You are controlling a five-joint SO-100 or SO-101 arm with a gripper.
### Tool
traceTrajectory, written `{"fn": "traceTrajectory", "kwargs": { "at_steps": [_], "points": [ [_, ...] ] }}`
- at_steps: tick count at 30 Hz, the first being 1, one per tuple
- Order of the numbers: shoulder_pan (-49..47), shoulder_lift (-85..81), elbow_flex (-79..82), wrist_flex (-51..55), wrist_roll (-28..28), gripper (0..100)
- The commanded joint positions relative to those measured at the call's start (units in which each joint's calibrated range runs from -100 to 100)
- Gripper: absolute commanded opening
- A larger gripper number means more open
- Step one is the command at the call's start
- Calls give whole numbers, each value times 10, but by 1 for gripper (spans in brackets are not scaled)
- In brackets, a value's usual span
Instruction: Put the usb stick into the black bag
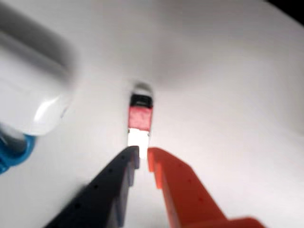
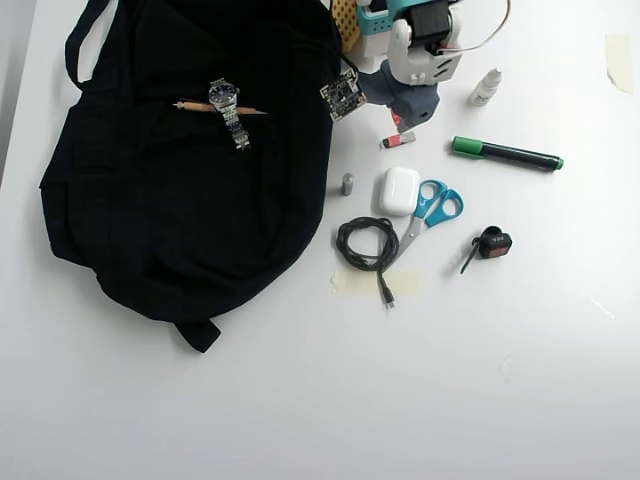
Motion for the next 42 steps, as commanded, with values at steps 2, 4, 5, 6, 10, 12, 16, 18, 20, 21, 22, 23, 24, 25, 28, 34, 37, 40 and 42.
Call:
{"fn": "traceTrajectory", "kwargs": {
  "at_steps": [2,4,5,6,10,12,16,18,20,21,22,23,24,25,28,34,37,40,42],
  "points": [
    [2,-1,1,-20,-25,2],
    [5,-1,2,-15,-25,2],
    [7,-1,2,-13,-25,2],
    [9,-1,2,-13,-25,2],
    [11,0,6,-13,-21,3],
    [8,0,8,-12,-21,6],
    [2,0,20,-12,-24,14],
    [-4,0,20,-12,-24,15],
    [-8,0,19,-12,-24,16],
    [-10,0,17,-12,-24,16],
    [-13,0,15,-12,-24,16],
    [-15,0,14,-12,-24,16],
    [-16,0,12,-12,-24,16],
    [-16,0,11,-12,-24,16],
    [-16,0,10,-12,-24,16],
    [-16,14,-8,-12,-19,16],
    [-13,81,-47,-12,3,16],
    [-13,130,-83,-12,4,16],
    [-16,146,-97,-12,4,16]
  ]
}}
